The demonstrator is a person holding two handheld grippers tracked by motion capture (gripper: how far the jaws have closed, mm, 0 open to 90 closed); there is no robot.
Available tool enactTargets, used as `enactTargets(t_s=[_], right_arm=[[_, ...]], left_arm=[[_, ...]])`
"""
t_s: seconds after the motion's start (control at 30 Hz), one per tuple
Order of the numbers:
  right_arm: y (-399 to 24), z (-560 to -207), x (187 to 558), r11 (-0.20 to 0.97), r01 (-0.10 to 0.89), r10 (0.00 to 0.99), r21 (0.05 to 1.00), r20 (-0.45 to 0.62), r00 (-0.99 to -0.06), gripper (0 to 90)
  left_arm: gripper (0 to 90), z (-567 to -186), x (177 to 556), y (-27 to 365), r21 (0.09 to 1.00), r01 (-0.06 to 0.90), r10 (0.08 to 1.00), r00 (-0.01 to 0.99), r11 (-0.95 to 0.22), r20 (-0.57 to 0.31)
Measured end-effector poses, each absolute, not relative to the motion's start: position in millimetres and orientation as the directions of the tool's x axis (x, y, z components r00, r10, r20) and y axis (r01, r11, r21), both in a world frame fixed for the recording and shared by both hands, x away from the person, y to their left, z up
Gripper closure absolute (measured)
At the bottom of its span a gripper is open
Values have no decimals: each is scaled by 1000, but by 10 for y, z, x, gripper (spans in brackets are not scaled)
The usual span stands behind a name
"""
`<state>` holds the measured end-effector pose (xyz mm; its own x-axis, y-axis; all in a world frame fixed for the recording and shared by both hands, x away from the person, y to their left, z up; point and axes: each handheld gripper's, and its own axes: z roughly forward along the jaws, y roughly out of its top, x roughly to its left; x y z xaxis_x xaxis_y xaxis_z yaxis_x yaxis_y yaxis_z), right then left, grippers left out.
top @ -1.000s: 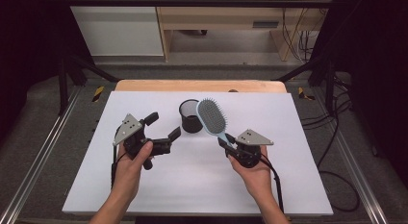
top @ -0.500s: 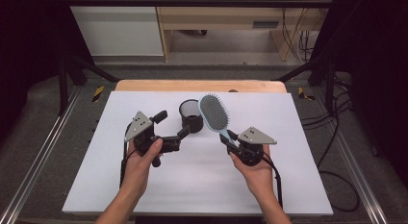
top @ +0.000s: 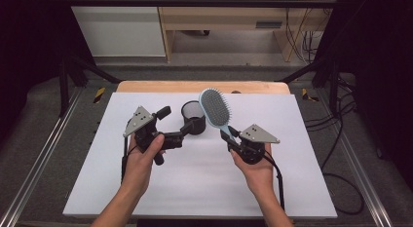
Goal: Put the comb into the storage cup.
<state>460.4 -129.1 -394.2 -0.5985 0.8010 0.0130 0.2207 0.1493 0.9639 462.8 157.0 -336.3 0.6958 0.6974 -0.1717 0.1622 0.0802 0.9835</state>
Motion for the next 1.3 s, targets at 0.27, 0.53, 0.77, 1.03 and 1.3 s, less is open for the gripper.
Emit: enactTargets(t_s=[0.27, 0.53, 0.77, 1.03, 1.3], right_arm=[[-1195, -3916, 4604, 134, 192, 791, 972, 11, -612, 695], [-1133, -3911, 4618, 111, 186, 774, 976, 32, -633, 694], [-1111, -3891, 4607, 87, 169, 761, 982, 45, -648, 694], [-1050, -3924, 4591, 84, 173, 748, 981, 53, -662, 694], [-1077, -3905, 4565, 68, 166, 744, 984, 61, -665, 695]], left_arm=[[25, -3345, 4662, 1511, 979, 182, 683, 705, 87, -191], [26, -3332, 4790, 1422, 978, 200, 677, 711, 64, -190], [23, -3298, 4882, 1367, 971, 228, 662, 717, 71, -217], [22, -3244, 4927, 1281, 966, 245, 639, 730, 86, -243], [23, -3253, 4984, 1205, 960, 264, 644, 720, 90, -258]])
